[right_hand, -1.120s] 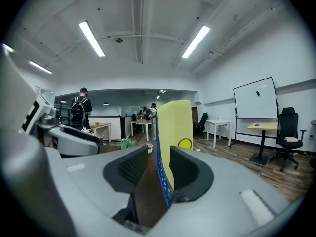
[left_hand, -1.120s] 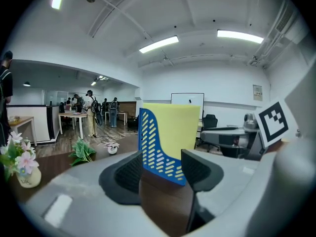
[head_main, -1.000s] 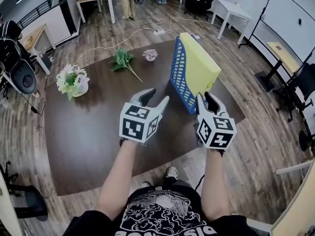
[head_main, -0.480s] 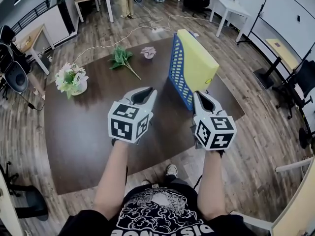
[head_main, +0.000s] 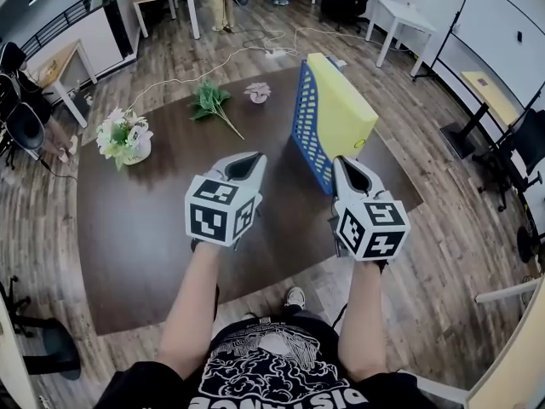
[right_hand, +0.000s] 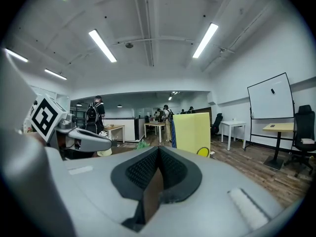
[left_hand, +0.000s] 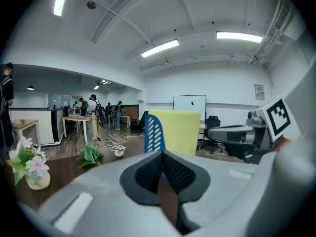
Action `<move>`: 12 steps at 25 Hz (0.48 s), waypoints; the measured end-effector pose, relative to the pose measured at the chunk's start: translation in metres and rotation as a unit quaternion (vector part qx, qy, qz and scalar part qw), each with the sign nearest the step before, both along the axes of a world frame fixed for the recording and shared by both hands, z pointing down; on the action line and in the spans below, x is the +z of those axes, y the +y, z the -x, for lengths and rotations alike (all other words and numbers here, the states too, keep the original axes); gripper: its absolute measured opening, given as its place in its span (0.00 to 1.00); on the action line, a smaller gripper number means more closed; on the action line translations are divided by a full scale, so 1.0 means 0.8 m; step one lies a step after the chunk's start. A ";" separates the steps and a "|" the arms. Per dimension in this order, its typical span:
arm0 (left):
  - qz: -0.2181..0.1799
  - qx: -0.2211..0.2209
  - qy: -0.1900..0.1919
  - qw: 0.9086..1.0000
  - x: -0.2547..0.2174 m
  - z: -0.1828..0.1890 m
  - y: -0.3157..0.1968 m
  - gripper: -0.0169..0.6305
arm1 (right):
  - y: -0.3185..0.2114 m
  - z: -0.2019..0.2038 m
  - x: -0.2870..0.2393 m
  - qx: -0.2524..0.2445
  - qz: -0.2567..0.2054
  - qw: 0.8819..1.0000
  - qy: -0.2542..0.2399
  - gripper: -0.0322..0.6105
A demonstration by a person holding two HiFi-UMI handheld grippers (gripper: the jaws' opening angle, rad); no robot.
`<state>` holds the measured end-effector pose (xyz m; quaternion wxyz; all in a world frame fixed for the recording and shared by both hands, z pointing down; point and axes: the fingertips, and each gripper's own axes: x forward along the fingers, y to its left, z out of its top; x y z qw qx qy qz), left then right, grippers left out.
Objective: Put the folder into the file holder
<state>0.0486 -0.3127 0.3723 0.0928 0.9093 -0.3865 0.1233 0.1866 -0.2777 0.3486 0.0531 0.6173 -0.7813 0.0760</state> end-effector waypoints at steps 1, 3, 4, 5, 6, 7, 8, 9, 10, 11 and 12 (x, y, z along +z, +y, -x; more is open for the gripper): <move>0.002 0.000 0.002 1.000 0.000 -0.001 0.001 0.04 | 0.000 0.000 0.000 -0.002 0.000 1.000 0.000 0.05; 0.003 0.001 0.002 1.000 0.000 -0.004 0.002 0.04 | 0.000 0.001 0.000 -0.006 0.001 1.000 -0.001 0.05; 0.003 0.001 0.001 1.000 0.001 -0.005 0.001 0.04 | -0.001 0.000 0.000 -0.007 0.000 1.000 -0.001 0.05; 0.003 0.002 0.000 1.000 0.002 -0.006 0.001 0.04 | -0.001 0.000 -0.001 -0.007 0.000 1.000 -0.001 0.05; 0.005 0.002 0.000 1.000 0.003 -0.007 0.000 0.04 | -0.002 -0.001 -0.001 -0.006 0.000 1.000 -0.001 0.05; 0.006 0.002 0.001 1.000 0.003 -0.007 0.000 0.04 | -0.002 -0.002 -0.001 -0.006 0.000 1.000 -0.001 0.05; 0.008 0.002 0.002 1.000 0.004 -0.007 0.000 0.04 | -0.002 -0.003 -0.001 -0.006 0.000 1.000 -0.001 0.05; 0.009 0.001 0.002 1.000 0.005 -0.007 0.000 0.04 | -0.002 -0.003 -0.002 -0.006 0.000 1.000 -0.001 0.05; 0.010 0.002 0.002 1.000 0.005 -0.007 0.000 0.04 | -0.002 -0.003 -0.002 -0.006 0.000 1.000 -0.001 0.05; 0.010 0.002 0.002 1.000 0.004 -0.008 0.000 0.04 | -0.002 -0.003 -0.002 -0.006 0.000 1.000 0.000 0.05; 0.010 0.003 0.002 1.000 0.004 -0.008 0.000 0.04 | -0.002 -0.003 -0.003 -0.007 0.000 1.000 0.000 0.05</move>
